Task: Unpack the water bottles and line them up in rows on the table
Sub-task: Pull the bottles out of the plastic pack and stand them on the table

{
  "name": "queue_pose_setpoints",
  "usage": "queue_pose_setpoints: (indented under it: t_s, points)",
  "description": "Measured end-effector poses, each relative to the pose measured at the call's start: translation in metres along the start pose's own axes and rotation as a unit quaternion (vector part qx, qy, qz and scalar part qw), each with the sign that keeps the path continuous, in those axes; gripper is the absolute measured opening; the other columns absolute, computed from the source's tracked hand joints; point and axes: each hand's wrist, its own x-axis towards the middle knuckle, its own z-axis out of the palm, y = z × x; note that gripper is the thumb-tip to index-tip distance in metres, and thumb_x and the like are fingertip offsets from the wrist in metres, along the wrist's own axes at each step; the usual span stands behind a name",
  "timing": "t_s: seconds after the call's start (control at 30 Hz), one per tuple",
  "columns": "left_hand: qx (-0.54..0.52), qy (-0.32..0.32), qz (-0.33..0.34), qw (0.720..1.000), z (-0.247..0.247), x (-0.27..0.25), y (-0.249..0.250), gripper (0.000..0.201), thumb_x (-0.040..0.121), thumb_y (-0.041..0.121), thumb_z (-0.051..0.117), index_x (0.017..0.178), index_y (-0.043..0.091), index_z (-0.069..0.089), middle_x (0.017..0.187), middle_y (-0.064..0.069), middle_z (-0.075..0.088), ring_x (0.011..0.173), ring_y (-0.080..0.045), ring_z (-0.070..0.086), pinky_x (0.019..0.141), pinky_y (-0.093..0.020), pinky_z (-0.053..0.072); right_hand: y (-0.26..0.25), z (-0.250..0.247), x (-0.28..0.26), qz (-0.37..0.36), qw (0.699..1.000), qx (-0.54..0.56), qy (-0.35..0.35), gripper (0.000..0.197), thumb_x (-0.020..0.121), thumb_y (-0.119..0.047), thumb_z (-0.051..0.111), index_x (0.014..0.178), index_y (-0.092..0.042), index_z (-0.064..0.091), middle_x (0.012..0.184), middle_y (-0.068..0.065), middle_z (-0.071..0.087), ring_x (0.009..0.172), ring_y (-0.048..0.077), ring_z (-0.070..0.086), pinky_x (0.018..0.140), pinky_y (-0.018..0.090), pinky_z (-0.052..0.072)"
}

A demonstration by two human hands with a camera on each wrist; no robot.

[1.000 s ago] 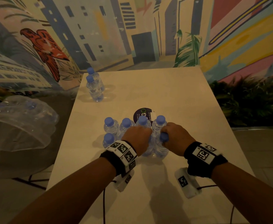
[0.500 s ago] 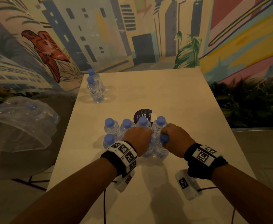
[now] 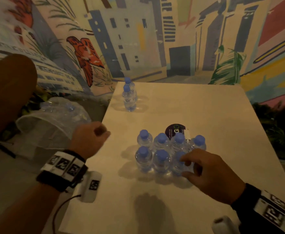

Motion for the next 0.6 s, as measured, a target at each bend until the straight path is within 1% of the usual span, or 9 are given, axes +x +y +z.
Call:
queue_pose_setpoints:
  t_s: [0.13,0.2,0.23,0.27,0.33,0.37,0.43,0.5,0.6]
  points:
    - [0.012,-0.017,-0.182,0.983,-0.021,0.015,-0.092,0.011,0.085,0.018,0.064,0.081,0.008,0.066,0.076,-0.008,0.061,0.074,-0.021,0.054,0.072,-0.032,0.043,-0.047,0.015,0.031,-0.067,0.997,0.022,-0.044,0.024,0.078,-0.044,0.058,0.093,-0.026,0.063,0.074,-0.026,0.046,0.059,-0.014,0.044,0.064,-0.001,0.034]
    - [-0.055,-0.028,-0.286,0.956,-0.025,0.026,-0.145,0.014,0.086,0.010,0.062,0.091,-0.003,0.065,0.073,-0.014,0.059,0.069,-0.026,0.054,0.067,-0.034,0.054,-0.067,0.027,0.053,-0.081,0.995,0.028,-0.055,0.027,0.081,-0.044,0.058,0.098,-0.025,0.064,0.076,-0.027,0.045,0.060,-0.013,0.046,0.061,0.001,0.035]
    - [-0.090,-0.034,-0.322,0.942,-0.027,0.033,-0.169,0.017,0.086,0.006,0.062,0.097,-0.007,0.063,0.072,-0.016,0.059,0.067,-0.029,0.055,0.064,-0.034,0.056,-0.076,0.035,0.066,-0.085,0.994,0.028,-0.063,0.026,0.082,-0.041,0.061,0.101,-0.024,0.065,0.078,-0.024,0.047,0.060,-0.012,0.047,0.060,0.002,0.034]
    - [-0.096,-0.036,-0.333,0.937,-0.028,0.039,-0.192,0.021,0.086,0.004,0.062,0.103,-0.007,0.063,0.075,-0.018,0.060,0.069,-0.032,0.057,0.067,-0.038,0.057,-0.086,0.043,0.079,-0.087,0.993,0.029,-0.075,0.026,0.083,-0.036,0.063,0.105,-0.022,0.065,0.082,-0.020,0.051,0.059,-0.010,0.046,0.059,0.003,0.032]
    - [-0.036,-0.048,-0.326,0.943,-0.029,0.055,-0.223,0.025,0.086,0.010,0.062,0.109,0.004,0.064,0.097,-0.021,0.065,0.090,-0.037,0.061,0.089,-0.048,0.053,-0.109,0.062,0.108,-0.088,0.991,0.031,-0.097,0.027,0.086,-0.030,0.065,0.110,-0.019,0.064,0.091,-0.009,0.062,0.059,-0.007,0.044,0.062,0.004,0.031]
    - [0.012,-0.051,-0.307,0.950,-0.027,0.063,-0.232,0.026,0.087,0.013,0.061,0.113,0.009,0.064,0.108,-0.021,0.065,0.100,-0.038,0.060,0.095,-0.048,0.049,-0.122,0.073,0.123,-0.087,0.990,0.033,-0.105,0.027,0.087,-0.029,0.064,0.111,-0.018,0.064,0.094,-0.005,0.066,0.061,-0.006,0.045,0.064,0.005,0.033]
    - [0.085,-0.077,-0.235,0.965,-0.027,0.078,-0.239,0.031,0.090,0.009,0.057,0.120,0.004,0.059,0.120,-0.022,0.060,0.110,-0.040,0.057,0.099,-0.046,0.045,-0.148,0.098,0.155,-0.080,0.989,0.039,-0.118,0.025,0.088,-0.028,0.062,0.111,-0.018,0.064,0.098,-0.001,0.070,0.068,0.001,0.053,0.070,0.016,0.043]
    - [0.104,-0.097,-0.174,0.974,-0.022,0.093,-0.241,0.030,0.088,0.006,0.058,0.116,-0.002,0.060,0.117,-0.024,0.062,0.108,-0.040,0.058,0.093,-0.045,0.046,-0.172,0.125,0.186,-0.076,0.987,0.029,-0.142,0.024,0.089,-0.025,0.059,0.110,-0.016,0.064,0.098,0.004,0.072,0.080,0.019,0.063,0.076,0.029,0.050]
    - [0.166,-0.153,-0.131,0.965,-0.017,0.112,-0.256,0.030,0.090,0.023,0.055,0.115,0.008,0.062,0.121,-0.015,0.062,0.111,-0.032,0.058,0.096,-0.041,0.045,-0.202,0.169,0.232,-0.076,0.979,0.010,-0.186,0.027,0.091,-0.020,0.054,0.116,-0.013,0.061,0.107,0.011,0.069,0.093,0.029,0.063,0.083,0.034,0.050]
